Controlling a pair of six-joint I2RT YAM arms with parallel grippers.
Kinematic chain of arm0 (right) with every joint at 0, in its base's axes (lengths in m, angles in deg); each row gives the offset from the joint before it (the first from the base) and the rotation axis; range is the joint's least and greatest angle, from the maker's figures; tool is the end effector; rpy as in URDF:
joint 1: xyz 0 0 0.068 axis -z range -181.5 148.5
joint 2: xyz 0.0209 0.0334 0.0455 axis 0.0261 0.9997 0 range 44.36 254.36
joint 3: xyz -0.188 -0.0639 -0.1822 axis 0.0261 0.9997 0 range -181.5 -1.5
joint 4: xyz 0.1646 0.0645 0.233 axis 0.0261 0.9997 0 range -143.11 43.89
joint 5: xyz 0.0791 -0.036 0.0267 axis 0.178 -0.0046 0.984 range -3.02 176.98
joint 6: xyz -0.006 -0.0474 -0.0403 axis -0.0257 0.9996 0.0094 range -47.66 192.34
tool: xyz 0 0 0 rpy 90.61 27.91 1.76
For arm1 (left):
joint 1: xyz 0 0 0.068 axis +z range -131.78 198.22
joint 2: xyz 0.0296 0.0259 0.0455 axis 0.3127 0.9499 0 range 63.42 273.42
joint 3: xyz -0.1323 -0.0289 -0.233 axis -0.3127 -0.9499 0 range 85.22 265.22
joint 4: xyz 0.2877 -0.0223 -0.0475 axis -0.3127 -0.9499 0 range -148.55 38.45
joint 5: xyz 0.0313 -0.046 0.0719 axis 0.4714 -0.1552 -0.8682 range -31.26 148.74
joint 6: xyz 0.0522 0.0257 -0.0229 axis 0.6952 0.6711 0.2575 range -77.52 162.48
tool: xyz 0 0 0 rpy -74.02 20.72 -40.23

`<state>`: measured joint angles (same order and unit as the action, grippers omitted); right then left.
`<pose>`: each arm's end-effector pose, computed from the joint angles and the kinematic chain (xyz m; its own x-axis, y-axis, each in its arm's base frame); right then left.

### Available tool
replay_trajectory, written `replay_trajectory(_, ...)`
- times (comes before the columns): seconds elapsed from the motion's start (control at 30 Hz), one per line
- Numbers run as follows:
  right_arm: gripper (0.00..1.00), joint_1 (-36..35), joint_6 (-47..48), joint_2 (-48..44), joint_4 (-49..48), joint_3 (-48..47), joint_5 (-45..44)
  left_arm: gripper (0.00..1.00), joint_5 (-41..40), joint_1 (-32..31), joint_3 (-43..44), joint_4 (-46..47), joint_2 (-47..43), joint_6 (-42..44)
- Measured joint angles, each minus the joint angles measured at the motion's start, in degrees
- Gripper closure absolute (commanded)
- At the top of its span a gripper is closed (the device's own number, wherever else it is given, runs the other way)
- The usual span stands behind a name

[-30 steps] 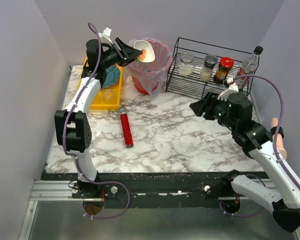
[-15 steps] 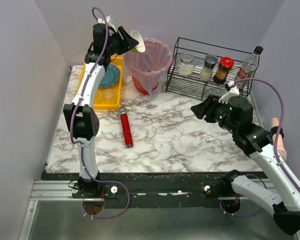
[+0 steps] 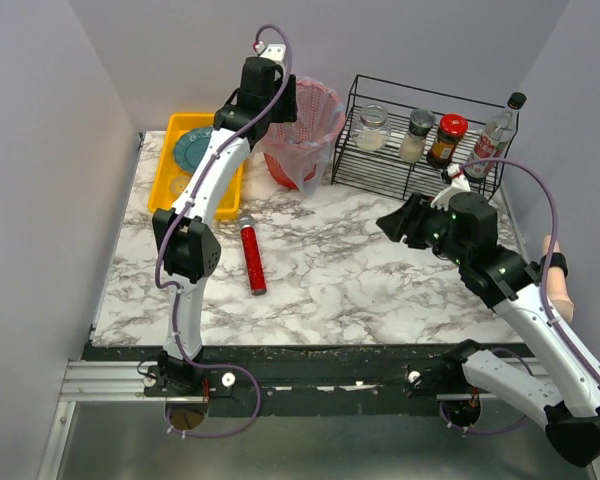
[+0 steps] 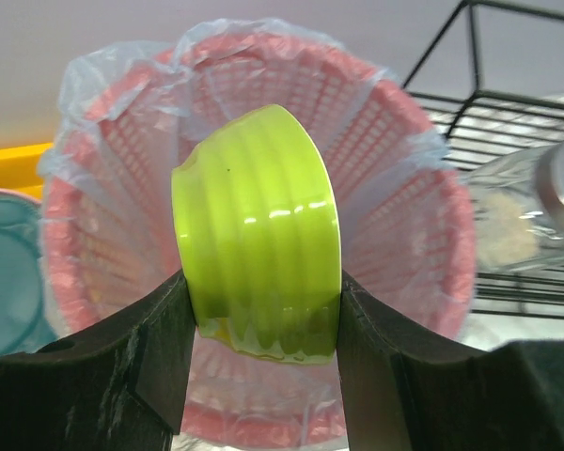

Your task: Clear the kitchen counter

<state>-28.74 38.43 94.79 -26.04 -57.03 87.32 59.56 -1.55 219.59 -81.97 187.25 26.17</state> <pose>0.2117 0.1093 0.3533 -0.5343 0.3522 -0.7684 -0.1984 0.8314 0.5190 0.5095 -0.1839 0.3984 -0.4057 -0.1526 -0.9012 0.2469 0.9310 -0.2688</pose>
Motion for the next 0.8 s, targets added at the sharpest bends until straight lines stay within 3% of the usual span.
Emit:
replay_trajectory(0.27, 0.36, 0.00, -0.70, 1.03, -0.81, 0.33, 2.01, 0.65, -14.21, -2.43, 0.00, -2.34, 0.42, 11.32)
replay_trajectory(0.47, 0.36, 0.22, -1.09, 2.23, -1.81, 0.46, 3.45, 0.65, -16.85, -2.80, 0.00, -2.38, 0.42, 13.90)
replay_trajectory(0.6, 0.36, 0.24, -1.14, 2.40, -2.14, 0.55, 3.80, 0.66, -11.78, -1.66, -0.33, -2.23, -0.15, 11.45)
replay_trajectory(0.8, 0.35, 0.26, -1.14, 2.54, -2.38, 0.87, 4.07, 0.66, 5.55, 5.97, -8.66, 3.17, -8.68, 1.09)
